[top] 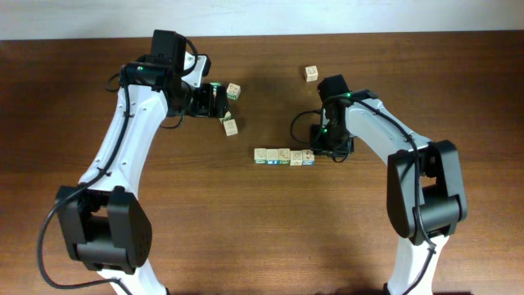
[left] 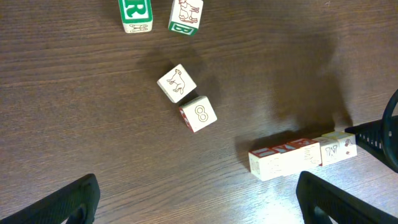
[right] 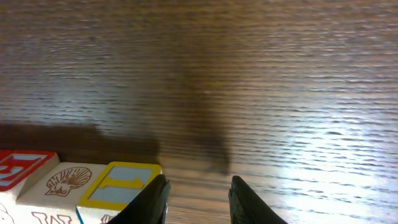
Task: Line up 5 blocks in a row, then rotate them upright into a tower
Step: 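Move both grippers toward opposite ends of the block row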
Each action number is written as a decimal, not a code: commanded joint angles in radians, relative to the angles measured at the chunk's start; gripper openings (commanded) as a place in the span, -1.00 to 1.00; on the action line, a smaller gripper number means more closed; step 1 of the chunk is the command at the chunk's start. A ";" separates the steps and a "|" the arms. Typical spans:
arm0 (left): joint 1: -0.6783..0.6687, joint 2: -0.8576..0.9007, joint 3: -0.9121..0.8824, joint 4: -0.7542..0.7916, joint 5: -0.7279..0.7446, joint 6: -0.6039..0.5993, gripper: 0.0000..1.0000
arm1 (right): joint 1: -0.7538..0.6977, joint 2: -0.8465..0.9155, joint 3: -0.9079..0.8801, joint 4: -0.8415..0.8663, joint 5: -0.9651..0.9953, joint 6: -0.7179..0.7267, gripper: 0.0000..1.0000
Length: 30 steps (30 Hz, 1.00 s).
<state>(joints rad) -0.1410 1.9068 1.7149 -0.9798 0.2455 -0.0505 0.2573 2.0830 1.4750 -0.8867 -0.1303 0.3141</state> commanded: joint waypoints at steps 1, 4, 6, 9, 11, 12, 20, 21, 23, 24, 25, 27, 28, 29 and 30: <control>0.003 0.014 0.019 -0.005 -0.008 -0.014 0.98 | 0.024 0.007 -0.006 0.009 0.011 -0.003 -0.33; 0.003 0.014 0.019 -0.006 -0.006 -0.014 0.99 | 0.039 0.007 -0.006 0.016 0.011 -0.002 -0.33; 0.003 0.014 0.019 -0.006 -0.006 -0.014 0.99 | 0.043 0.007 -0.006 0.017 0.011 -0.002 -0.33; 0.003 0.014 0.019 -0.009 -0.006 -0.014 0.98 | 0.045 0.007 -0.006 0.019 0.011 -0.002 -0.33; 0.003 0.014 0.019 -0.021 -0.007 -0.014 0.99 | 0.045 0.007 -0.006 0.027 0.011 -0.002 -0.32; 0.003 0.014 0.019 -0.024 -0.007 -0.015 0.99 | 0.045 0.007 -0.006 0.029 0.011 -0.002 -0.32; -0.001 0.014 0.019 -0.060 -0.003 -0.125 0.83 | -0.010 -0.006 0.133 -0.104 0.003 0.010 -0.31; -0.008 0.014 0.019 -0.072 -0.003 -0.124 0.83 | -0.018 -0.007 0.151 -0.125 -0.003 0.009 -0.31; -0.024 0.014 0.018 -0.096 -0.003 -0.124 0.79 | -0.047 -0.013 0.217 -0.199 -0.105 -0.018 -0.31; -0.031 0.014 0.018 -0.105 -0.003 -0.124 0.69 | -0.065 -0.019 0.245 -0.220 -0.169 -0.038 -0.31; -0.036 0.014 0.018 -0.111 -0.002 -0.124 0.43 | -0.084 -0.028 0.270 -0.234 -0.222 -0.056 -0.32; -0.047 0.014 0.018 -0.122 -0.003 -0.124 0.02 | -0.114 -0.051 0.297 -0.245 -0.298 -0.086 -0.32; -0.053 0.014 0.018 -0.129 -0.003 -0.124 -0.17 | -0.135 -0.074 0.305 -0.245 -0.357 -0.111 -0.32; -0.059 0.014 0.017 -0.133 -0.002 -0.124 -0.28 | -0.153 -0.095 0.306 -0.245 -0.403 -0.132 -0.31; -0.065 0.014 0.015 -0.137 -0.002 -0.125 -0.33 | -0.174 -0.119 0.306 -0.253 -0.448 -0.152 -0.32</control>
<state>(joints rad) -0.1909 1.9068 1.7149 -1.1069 0.2459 -0.1741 0.1249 2.0541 1.7523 -1.1271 -0.4072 0.2348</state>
